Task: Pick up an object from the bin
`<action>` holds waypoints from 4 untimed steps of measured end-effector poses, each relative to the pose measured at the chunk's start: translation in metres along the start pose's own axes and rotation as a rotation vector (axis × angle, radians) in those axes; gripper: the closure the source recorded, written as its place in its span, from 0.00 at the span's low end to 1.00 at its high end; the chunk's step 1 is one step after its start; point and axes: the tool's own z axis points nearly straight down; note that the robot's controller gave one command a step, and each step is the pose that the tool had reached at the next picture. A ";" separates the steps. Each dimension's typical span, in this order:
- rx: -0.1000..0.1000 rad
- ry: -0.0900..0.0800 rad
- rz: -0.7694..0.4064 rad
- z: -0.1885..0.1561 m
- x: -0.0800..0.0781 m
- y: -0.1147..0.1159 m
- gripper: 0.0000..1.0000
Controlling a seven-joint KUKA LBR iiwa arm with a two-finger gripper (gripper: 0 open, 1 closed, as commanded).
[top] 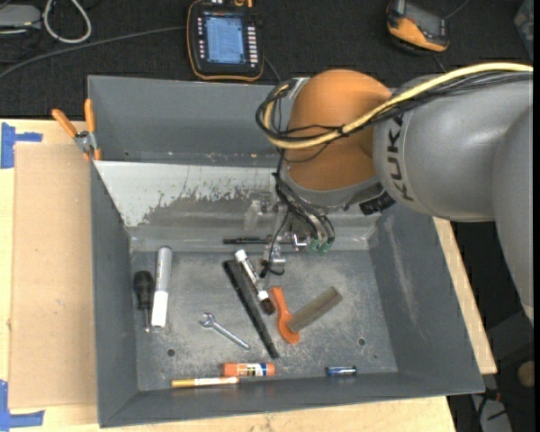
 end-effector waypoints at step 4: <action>0.000 0.009 0.086 0.084 0.083 0.042 0.00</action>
Offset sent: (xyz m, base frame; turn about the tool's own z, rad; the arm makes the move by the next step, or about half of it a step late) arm -0.0589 0.0281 -0.1115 0.0758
